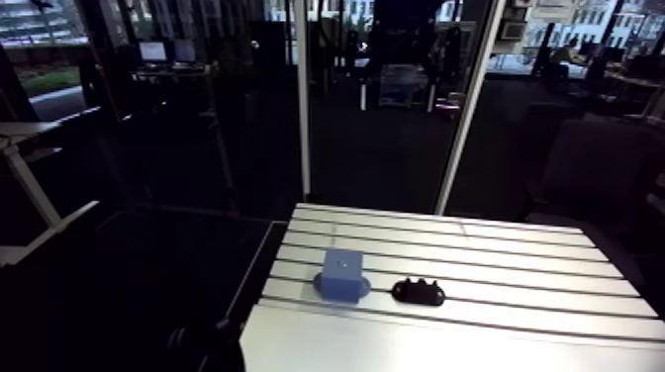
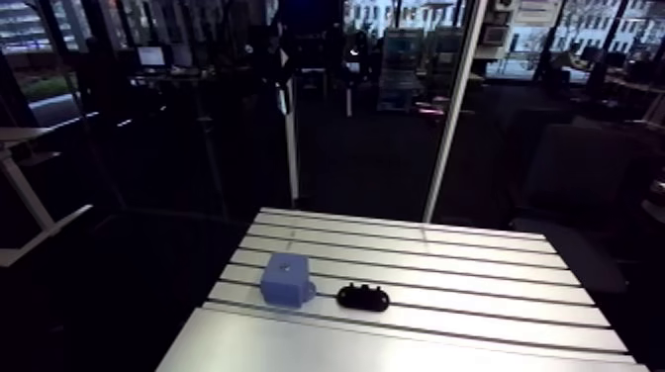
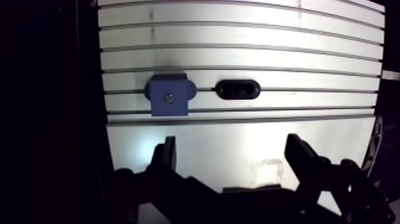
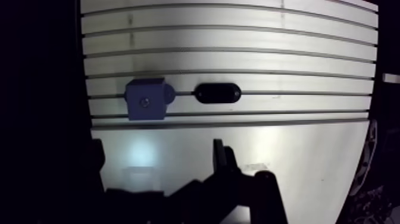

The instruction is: Pick up the M10 bolt and insert it into the hex recess until seated.

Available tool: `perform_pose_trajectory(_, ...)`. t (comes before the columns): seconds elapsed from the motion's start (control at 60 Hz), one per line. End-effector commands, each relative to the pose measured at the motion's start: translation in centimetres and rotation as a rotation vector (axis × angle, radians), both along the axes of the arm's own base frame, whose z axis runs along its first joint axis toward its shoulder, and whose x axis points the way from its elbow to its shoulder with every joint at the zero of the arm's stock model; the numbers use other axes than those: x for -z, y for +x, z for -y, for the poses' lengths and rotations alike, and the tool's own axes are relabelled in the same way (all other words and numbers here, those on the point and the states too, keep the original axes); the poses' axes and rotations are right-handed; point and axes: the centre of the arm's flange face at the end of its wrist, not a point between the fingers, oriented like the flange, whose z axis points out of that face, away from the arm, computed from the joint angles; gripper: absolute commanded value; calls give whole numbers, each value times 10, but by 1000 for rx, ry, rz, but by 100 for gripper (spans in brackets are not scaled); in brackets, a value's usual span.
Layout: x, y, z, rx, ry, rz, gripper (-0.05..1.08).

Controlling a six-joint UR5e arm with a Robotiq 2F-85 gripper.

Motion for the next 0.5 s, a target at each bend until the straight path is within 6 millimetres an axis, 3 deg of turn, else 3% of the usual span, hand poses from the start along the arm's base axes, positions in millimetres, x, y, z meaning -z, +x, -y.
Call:
perform_pose_trajectory(0.017, 1, -9, -34, 23, 3, 6, 1)
perform_pose_trajectory(0.1, 2, -12, -46, 40, 5, 8, 1)
perform_pose_trajectory(0.5, 5, -12, -50, 48, 7, 12, 1)
